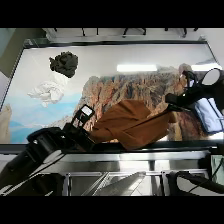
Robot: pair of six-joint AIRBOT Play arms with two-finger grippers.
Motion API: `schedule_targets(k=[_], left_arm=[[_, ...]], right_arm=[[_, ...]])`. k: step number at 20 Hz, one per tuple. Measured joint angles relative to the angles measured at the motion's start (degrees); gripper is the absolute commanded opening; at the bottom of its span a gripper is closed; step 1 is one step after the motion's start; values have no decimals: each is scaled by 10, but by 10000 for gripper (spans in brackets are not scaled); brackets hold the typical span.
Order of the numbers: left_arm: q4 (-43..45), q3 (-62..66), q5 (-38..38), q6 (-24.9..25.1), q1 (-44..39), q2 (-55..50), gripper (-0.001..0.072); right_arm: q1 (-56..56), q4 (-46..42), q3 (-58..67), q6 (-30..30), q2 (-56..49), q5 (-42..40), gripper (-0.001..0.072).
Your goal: Fold the shirts.
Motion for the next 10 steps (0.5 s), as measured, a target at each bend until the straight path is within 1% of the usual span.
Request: schedule_targets(k=[1, 2, 4, 6, 8, 10], left_arm=[[-7, -10, 10, -12, -16, -8, 13], [-15, -17, 17, -24, -29, -19, 13], [-26, -19, 26, -37, -49, -43, 13], [-30, -11, 30, -43, -59, -65, 13], [-32, 1, 33, -43, -64, -82, 13], [-34, 9, 34, -42, -66, -92, 13]], right_arm=[[0, 1, -5, 0, -19, -7, 326], [0, 4, -8, -5, -32, -11, 700], [-1, 12, -11, -16, -44, -14, 705], [-9, 16, -12, -33, -26, -3, 705], [-22, 17, -26, -51, 25, 15, 701], [-41, 19, -70, -63, 98, 19, 701]])
